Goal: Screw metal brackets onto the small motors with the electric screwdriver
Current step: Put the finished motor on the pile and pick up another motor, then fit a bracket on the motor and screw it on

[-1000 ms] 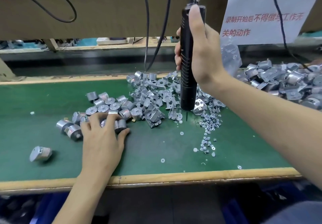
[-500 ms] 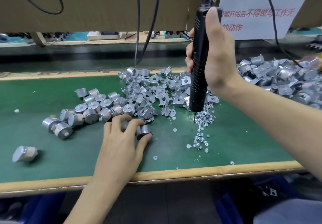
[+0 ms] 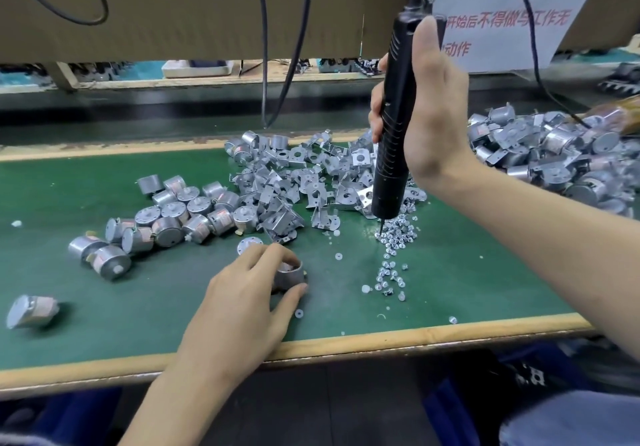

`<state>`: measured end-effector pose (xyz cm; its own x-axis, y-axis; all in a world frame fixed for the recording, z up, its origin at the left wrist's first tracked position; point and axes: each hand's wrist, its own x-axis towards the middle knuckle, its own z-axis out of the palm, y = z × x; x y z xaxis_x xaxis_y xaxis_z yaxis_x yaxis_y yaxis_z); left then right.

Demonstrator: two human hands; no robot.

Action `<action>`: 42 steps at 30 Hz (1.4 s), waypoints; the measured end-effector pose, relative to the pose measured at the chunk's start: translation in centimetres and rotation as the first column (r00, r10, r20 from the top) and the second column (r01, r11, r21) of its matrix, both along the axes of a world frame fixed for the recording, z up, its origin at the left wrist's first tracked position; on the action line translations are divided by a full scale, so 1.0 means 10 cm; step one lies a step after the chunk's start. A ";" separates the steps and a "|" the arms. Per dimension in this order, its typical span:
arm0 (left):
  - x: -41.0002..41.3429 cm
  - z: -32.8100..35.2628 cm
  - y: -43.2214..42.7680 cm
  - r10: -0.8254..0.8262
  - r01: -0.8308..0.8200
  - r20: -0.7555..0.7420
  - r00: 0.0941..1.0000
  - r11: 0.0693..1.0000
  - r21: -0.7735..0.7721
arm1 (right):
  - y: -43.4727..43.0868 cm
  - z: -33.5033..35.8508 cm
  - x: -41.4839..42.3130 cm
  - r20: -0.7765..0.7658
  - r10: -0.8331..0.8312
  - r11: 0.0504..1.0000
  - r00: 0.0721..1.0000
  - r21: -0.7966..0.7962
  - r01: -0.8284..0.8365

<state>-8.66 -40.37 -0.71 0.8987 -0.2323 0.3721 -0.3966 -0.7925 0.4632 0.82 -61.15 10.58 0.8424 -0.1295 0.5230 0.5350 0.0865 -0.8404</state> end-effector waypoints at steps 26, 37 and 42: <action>0.09 -0.09 -0.01 0.032 -0.024 0.069 0.997 0.994 -0.110 | 0.07 -0.03 -0.01 -0.007 -0.010 1.000 1.000 0.009 0.010; 0.46 -0.08 0.08 0.233 -0.237 0.077 0.969 0.970 0.051 | 0.32 0.05 -0.10 0.016 0.049 0.999 0.999 -0.003 -0.049; 0.60 -0.07 0.02 0.254 -0.255 0.037 0.967 0.967 0.024 | 0.42 0.06 -0.12 0.015 0.077 0.997 0.997 0.005 -0.077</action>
<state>-2.67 -40.14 -1.43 0.9168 -0.0085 0.3991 -0.1951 -0.8819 0.4293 -0.34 -57.00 11.23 0.8420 -0.0675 0.5352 0.5393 0.1327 -0.8316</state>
